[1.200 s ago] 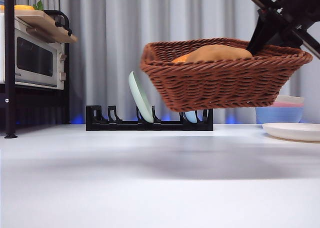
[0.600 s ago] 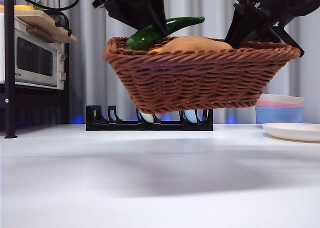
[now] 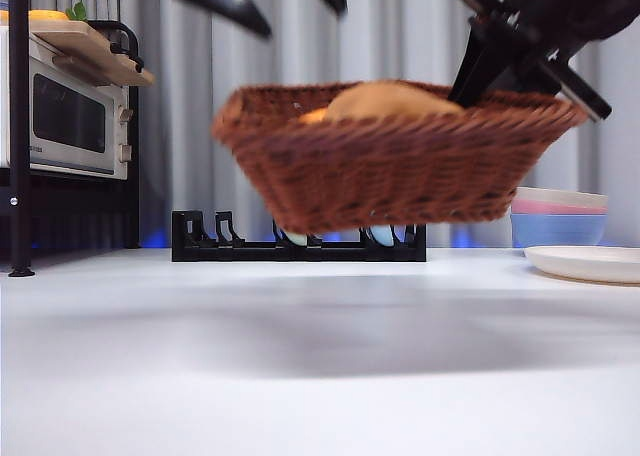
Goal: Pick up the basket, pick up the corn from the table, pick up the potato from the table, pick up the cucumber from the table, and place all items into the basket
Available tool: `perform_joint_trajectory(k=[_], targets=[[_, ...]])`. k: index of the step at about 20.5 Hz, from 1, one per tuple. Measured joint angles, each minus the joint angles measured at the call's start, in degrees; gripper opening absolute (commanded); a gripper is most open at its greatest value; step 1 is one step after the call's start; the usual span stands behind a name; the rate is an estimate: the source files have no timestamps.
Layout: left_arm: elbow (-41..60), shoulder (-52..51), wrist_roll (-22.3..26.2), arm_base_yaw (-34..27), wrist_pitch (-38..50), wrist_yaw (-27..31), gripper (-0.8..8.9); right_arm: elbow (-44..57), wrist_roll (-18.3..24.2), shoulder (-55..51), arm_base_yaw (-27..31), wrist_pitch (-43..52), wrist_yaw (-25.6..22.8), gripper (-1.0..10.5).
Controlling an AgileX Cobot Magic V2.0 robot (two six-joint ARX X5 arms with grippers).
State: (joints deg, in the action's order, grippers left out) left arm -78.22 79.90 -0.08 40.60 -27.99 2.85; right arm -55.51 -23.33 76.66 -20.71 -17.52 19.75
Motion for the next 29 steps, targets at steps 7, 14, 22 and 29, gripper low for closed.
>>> perform_joint_trajectory(k=[7, 14, 22, 29], targets=[[-0.1, -7.1, -0.7, 0.0, 0.6, 0.0, 4.68, 0.0, -6.3, 13.1, 0.1, 5.4, -1.1, -0.2], [-0.1, -7.6, -1.0, 0.0, -3.1, 0.0, 4.68, 0.0, -7.1, 18.4, 0.1, 5.1, -0.9, 3.7], [-0.1, -12.7, 3.4, 0.0, -8.8, 5.6, 4.33, 0.0, -1.9, 6.3, 1.7, 2.1, -0.7, 4.7], [-0.1, -21.3, 6.6, -0.1, -22.6, 10.3, -0.08, 0.0, 12.8, -12.5, 1.6, -8.4, -2.0, -0.1]])
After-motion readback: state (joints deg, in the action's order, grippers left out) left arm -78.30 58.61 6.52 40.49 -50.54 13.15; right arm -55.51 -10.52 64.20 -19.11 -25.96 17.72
